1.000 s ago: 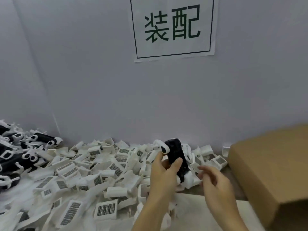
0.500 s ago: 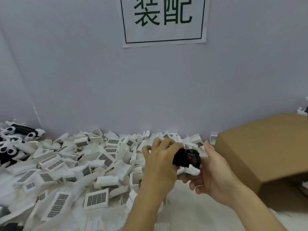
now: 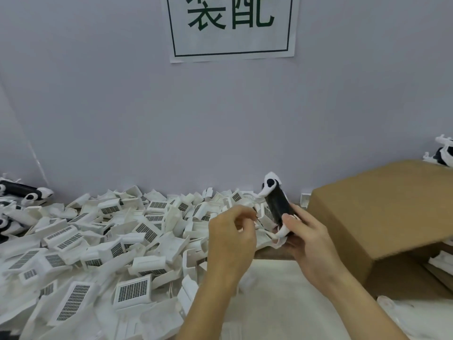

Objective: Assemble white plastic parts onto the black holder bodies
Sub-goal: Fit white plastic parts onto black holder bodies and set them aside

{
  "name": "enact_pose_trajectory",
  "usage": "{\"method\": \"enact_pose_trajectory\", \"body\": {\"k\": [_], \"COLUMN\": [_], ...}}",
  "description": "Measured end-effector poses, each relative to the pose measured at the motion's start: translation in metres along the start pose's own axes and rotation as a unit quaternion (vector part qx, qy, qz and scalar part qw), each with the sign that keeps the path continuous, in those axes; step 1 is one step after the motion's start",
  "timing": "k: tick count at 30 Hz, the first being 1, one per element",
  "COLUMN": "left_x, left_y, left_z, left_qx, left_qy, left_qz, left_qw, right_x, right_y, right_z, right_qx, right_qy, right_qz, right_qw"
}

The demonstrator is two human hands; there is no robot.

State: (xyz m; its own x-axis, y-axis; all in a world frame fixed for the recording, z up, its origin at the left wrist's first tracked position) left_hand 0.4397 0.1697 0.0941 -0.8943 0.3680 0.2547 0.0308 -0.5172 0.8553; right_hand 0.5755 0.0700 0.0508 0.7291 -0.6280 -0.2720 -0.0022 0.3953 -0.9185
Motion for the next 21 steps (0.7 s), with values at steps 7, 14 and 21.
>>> {"method": "enact_pose_trajectory", "body": {"k": [7, 14, 21], "left_x": [-0.021, -0.027, -0.032], "left_y": [-0.038, -0.052, -0.053], "left_z": [-0.002, -0.004, -0.008], "left_qx": [0.245, 0.251, 0.242], "left_qy": [-0.095, -0.077, -0.075], "left_qz": [-0.228, -0.292, -0.318], "left_qw": [0.938, 0.920, 0.914], "right_x": [-0.031, -0.035, -0.035], "right_y": [-0.006, 0.007, -0.004], "right_z": [-0.011, -0.010, -0.014], "right_qx": [0.187, 0.148, 0.163], "right_qy": [-0.032, -0.001, 0.007], "right_qz": [-0.293, -0.370, -0.396], "right_qw": [0.937, 0.917, 0.904]}}
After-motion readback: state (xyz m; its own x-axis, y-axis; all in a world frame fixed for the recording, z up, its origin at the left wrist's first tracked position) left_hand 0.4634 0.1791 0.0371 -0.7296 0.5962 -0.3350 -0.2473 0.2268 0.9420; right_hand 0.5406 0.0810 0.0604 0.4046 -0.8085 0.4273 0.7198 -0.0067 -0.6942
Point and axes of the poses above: each hand's wrist, its own z-axis towards the middle knuckle, its own x-axis out of the back of the hand, y = z × x, the point moved 9 cm from there along z, towards the middle knuckle, and after that the axes turned 6 degrees about x, right-handed, at the moved point
